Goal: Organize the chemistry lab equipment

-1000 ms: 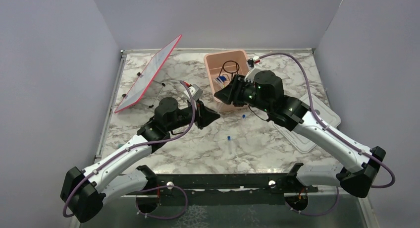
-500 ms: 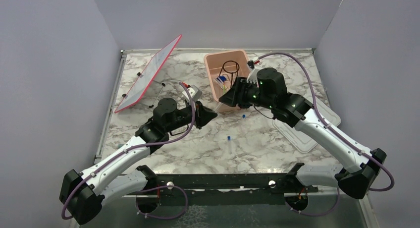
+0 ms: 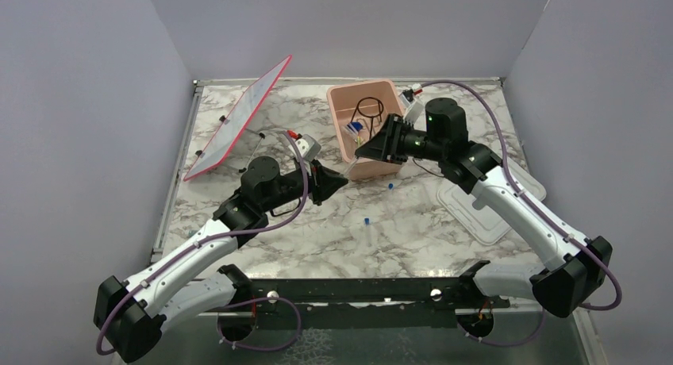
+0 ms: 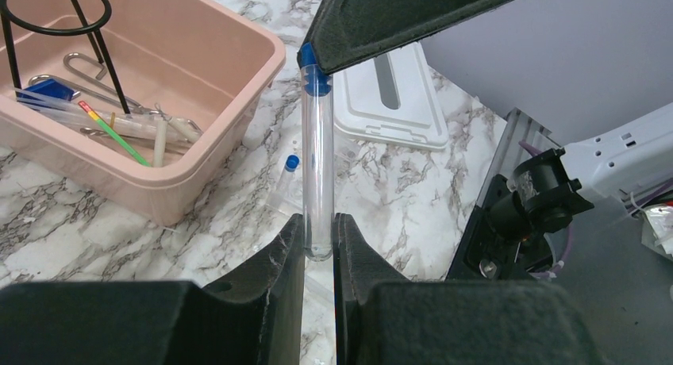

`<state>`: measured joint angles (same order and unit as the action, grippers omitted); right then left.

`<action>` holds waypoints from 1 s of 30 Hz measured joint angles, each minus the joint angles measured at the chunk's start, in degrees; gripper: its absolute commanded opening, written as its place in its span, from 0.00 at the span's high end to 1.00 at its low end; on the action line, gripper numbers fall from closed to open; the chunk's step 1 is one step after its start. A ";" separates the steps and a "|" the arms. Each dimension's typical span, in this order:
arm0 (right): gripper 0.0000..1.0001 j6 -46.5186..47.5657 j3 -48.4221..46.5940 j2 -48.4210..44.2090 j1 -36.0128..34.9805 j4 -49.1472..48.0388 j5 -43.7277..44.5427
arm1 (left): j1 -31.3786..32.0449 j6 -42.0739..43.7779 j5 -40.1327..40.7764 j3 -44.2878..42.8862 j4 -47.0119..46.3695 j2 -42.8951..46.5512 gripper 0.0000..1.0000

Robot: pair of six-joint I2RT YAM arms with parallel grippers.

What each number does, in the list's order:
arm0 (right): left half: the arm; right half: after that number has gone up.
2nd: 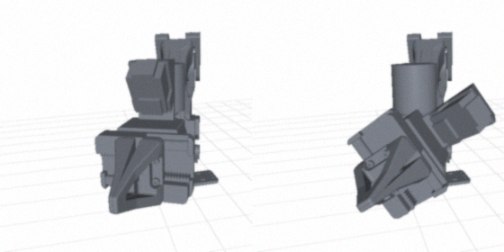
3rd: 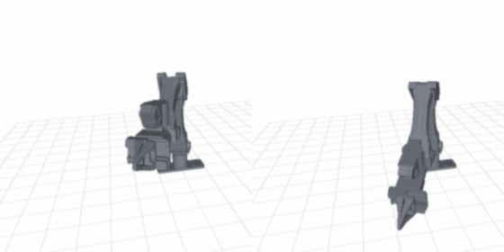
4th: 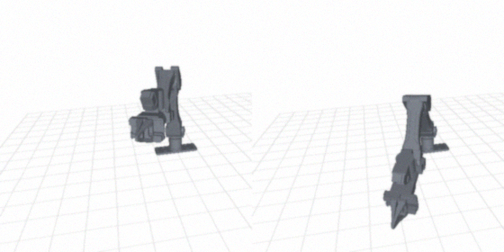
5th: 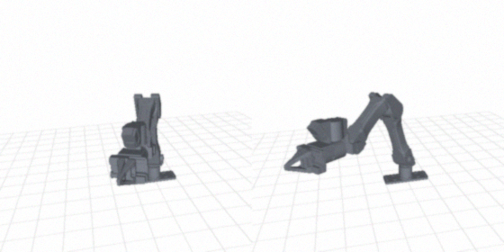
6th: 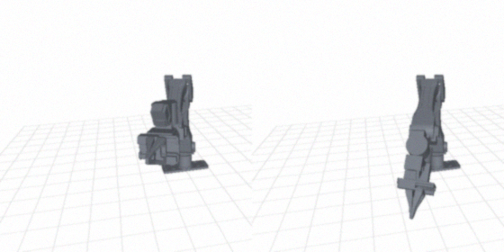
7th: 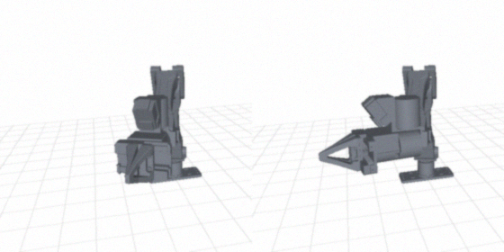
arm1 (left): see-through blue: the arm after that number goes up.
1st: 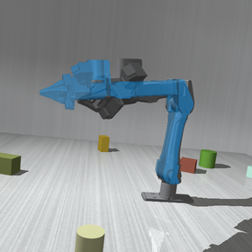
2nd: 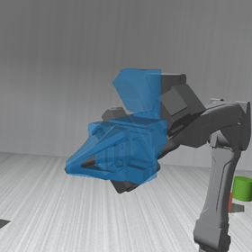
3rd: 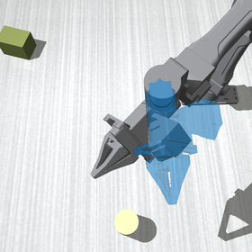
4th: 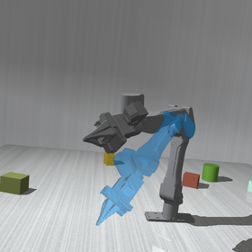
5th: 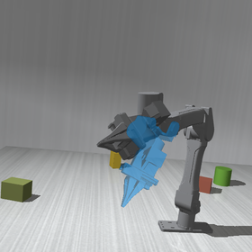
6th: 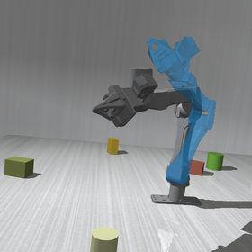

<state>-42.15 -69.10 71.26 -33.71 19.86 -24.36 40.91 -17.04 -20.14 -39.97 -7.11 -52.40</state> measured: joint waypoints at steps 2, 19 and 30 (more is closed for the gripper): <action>0.67 -0.44 0.24 0.09 0.44 -1.03 -2.19 | 0.00 0.00 0.00 0.00 0.00 0.13 0.89; 0.59 0.20 1.27 0.68 0.85 -3.13 -8.96 | 0.00 0.26 -1.55 0.00 0.00 0.39 0.89; 0.85 0.52 0.87 2.32 0.94 -3.52 -10.10 | 0.02 0.55 -1.42 -0.02 1.05 0.39 0.55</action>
<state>-41.63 -68.23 73.58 -32.77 16.34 -34.46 40.93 -16.49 -21.56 -39.99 -6.07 -52.01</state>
